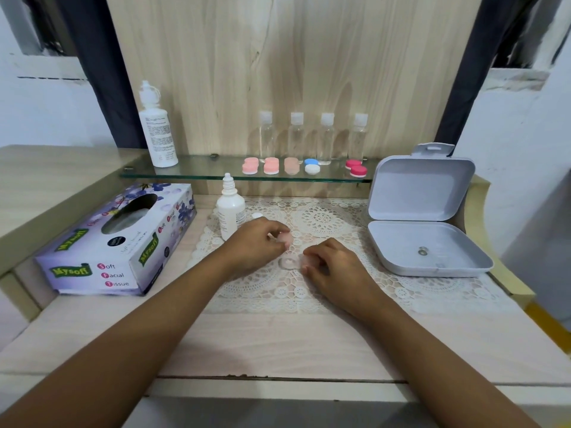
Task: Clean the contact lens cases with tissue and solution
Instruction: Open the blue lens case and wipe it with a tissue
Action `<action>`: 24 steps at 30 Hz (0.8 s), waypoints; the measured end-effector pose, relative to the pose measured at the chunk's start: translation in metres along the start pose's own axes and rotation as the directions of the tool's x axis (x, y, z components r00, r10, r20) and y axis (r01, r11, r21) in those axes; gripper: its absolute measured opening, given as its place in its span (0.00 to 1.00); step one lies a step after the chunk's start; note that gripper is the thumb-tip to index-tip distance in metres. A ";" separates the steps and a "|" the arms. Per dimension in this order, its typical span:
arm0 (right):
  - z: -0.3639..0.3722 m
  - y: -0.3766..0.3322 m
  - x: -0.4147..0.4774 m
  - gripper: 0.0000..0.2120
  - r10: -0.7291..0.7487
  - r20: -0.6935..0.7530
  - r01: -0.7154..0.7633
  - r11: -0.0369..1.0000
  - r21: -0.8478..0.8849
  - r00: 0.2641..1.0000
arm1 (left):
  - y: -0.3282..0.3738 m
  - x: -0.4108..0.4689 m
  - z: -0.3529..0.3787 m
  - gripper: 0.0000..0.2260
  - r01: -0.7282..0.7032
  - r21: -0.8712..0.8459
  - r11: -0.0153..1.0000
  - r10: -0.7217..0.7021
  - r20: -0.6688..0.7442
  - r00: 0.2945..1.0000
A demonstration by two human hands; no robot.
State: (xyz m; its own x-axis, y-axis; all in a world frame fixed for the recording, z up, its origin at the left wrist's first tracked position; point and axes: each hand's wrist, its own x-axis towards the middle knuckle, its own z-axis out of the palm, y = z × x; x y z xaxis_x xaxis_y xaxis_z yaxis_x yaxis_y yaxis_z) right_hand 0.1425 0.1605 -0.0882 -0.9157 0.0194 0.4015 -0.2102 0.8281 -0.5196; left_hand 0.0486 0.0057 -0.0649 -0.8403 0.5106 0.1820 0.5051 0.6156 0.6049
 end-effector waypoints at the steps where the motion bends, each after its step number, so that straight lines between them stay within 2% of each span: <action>1: 0.000 0.000 0.000 0.10 0.001 0.001 -0.001 1.000 0.001 1.000 | 0.000 0.004 0.001 0.15 -0.002 0.037 0.999 0.001 0.027 1.000; 4: -0.001 -0.001 -0.001 0.09 0.005 0.007 -0.005 1.000 0.003 1.000 | -0.001 0.011 0.004 0.16 -0.016 0.128 0.992 0.006 0.079 0.997; 8: 0.000 0.000 -0.001 0.08 0.010 0.011 -0.010 1.000 0.008 1.000 | -0.001 0.016 0.006 0.19 -0.015 0.146 0.989 -0.002 0.114 0.994; 13: 0.000 0.001 0.000 0.08 0.011 0.015 -0.011 1.000 0.001 1.000 | -0.004 0.004 0.001 0.19 0.010 -0.012 1.000 -0.009 0.077 0.997; 16: 0.000 0.001 0.001 0.08 0.009 0.012 -0.009 1.000 -0.003 1.000 | -0.005 -0.010 -0.001 0.13 0.028 -0.105 0.994 -0.027 0.015 1.000; 18: 0.001 0.002 0.001 0.09 0.012 0.012 -0.012 1.000 -0.003 1.000 | -0.003 -0.021 0.000 0.10 0.020 -0.159 0.987 -0.014 0.039 0.999; 21: 0.000 0.001 0.001 0.11 0.019 0.012 -0.019 1.000 -0.002 1.000 | -0.003 -0.032 0.003 0.16 -0.030 -0.150 0.988 0.042 0.080 0.996; 24: -0.001 0.001 0.001 0.11 0.017 0.004 -0.018 1.000 0.006 1.000 | -0.005 -0.033 0.008 0.16 -0.073 -0.111 0.991 0.077 0.036 0.996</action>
State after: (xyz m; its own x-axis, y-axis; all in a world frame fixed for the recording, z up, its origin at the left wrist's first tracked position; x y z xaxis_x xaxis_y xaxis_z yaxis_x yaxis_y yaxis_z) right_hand 0.1418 0.1615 -0.0874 -0.9206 0.0317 0.3893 -0.1964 0.8240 -0.5314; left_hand 0.0753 -0.0092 -0.0795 -0.7911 0.5780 0.2002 0.5402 0.5064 0.6722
